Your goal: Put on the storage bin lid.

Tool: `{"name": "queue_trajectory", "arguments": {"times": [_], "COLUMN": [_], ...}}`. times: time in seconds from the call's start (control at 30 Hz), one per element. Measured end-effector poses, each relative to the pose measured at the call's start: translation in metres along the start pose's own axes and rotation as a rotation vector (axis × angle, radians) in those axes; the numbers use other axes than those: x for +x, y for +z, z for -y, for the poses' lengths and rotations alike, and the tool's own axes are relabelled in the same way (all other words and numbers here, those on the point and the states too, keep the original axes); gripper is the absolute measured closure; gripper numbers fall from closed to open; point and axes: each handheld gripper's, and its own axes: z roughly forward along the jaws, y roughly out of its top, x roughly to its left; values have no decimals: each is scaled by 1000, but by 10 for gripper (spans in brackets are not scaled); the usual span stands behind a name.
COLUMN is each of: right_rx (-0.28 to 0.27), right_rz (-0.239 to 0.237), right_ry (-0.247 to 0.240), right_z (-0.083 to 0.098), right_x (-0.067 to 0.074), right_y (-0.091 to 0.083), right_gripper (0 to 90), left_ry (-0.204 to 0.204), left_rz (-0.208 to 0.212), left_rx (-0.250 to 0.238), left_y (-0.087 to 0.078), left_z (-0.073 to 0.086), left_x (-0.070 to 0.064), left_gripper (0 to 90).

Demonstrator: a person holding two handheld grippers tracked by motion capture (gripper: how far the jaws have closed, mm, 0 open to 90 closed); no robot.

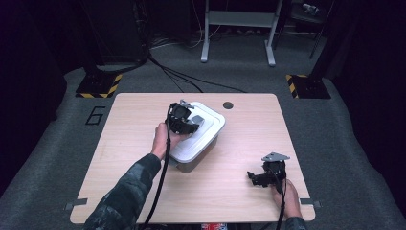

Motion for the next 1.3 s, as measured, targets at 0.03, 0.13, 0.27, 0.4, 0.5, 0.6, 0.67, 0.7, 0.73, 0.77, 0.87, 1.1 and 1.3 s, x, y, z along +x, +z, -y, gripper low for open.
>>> {"name": "queue_trajectory", "arguments": {"times": [0.03,0.13,0.27,0.4,0.5,0.6,0.67,0.7,0.73,0.77,0.87,1.1,1.3], "right_rx": [-1,-1,0,-1,1,0,0,0,0,0,0,0,0], "right_rz": [-2,-3,-3,-2,0,0,0,0,0,0,0,0,0], "right_ry": [1,0,0,0,3,0,1,0,1,1,0,1,1], "right_z": [0,0,0,0,0,0,0,0,0,0,0,0,0], "right_x": [0,0,0,0,0,0,0,0,0,0,0,0,0], "right_y": [0,0,0,0,0,0,0,0,0,0,0,0,0], "right_gripper": [0,0,0,0,0,0,0,0,0,0,0,0,0], "left_ry": [2,-14,-7,-9,-21,-40,-47,-48,-57,-61,-74,-120,-158], "left_rz": [2,7,-6,-15,-26,-25,-33,-40,-42,-48,-67,-116,-151], "left_rx": [-1,-18,-18,-27,-43,-46,-56,-59,-67,-71,-92,-118,-128], "left_y": [0,-1,-6,-16,-26,-38,-46,-51,-55,-61,-75,-108,-122], "left_z": [0,1,1,2,5,10,14,16,18,21,30,63,97], "left_x": [1,1,-1,4,10,19,25,28,32,36,46,70,83], "left_gripper": [667,564,392,308,256,212,193,183,176,169,153,122,93]}}
